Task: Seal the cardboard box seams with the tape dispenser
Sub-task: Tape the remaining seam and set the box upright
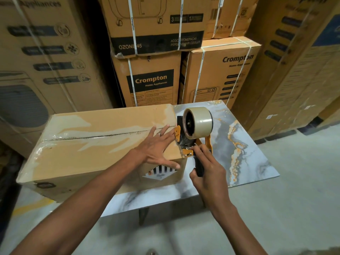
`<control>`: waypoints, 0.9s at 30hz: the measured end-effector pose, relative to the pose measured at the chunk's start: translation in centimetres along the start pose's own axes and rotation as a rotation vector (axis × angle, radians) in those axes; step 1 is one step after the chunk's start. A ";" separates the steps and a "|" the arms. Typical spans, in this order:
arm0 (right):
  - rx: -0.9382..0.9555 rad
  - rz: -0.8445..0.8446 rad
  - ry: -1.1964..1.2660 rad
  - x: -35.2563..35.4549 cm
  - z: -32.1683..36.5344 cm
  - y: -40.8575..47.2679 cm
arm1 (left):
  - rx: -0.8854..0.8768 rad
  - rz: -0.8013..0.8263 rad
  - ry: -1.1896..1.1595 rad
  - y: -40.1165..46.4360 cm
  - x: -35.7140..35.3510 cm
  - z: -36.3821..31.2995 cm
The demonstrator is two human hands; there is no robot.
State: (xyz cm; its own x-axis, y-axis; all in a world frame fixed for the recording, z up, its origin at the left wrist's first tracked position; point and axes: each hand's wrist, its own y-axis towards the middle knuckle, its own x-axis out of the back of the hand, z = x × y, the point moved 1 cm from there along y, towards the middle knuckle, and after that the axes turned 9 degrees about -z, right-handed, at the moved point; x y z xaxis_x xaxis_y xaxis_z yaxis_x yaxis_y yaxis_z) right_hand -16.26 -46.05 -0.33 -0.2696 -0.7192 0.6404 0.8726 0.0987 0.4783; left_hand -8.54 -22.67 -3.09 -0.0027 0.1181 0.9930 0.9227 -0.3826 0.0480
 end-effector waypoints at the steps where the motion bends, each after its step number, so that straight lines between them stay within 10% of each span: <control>1: 0.002 -0.002 0.005 0.1 -0.1 0.0 | 0.008 0.008 0.011 0.0 0.2 -0.2; 27: -0.024 -0.014 0.192 3.2 -0.4 -5.2 | 0.094 0.004 0.000 -0.6 0.6 -2.4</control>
State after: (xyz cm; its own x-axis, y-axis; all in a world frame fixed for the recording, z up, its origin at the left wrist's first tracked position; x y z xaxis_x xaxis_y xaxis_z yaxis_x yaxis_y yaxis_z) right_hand -21.51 -49.14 -0.97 -0.2012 -0.8387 0.5060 0.8793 0.0730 0.4706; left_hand -10.03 -24.55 -2.24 0.0016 0.1168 0.9932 0.9547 -0.2958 0.0333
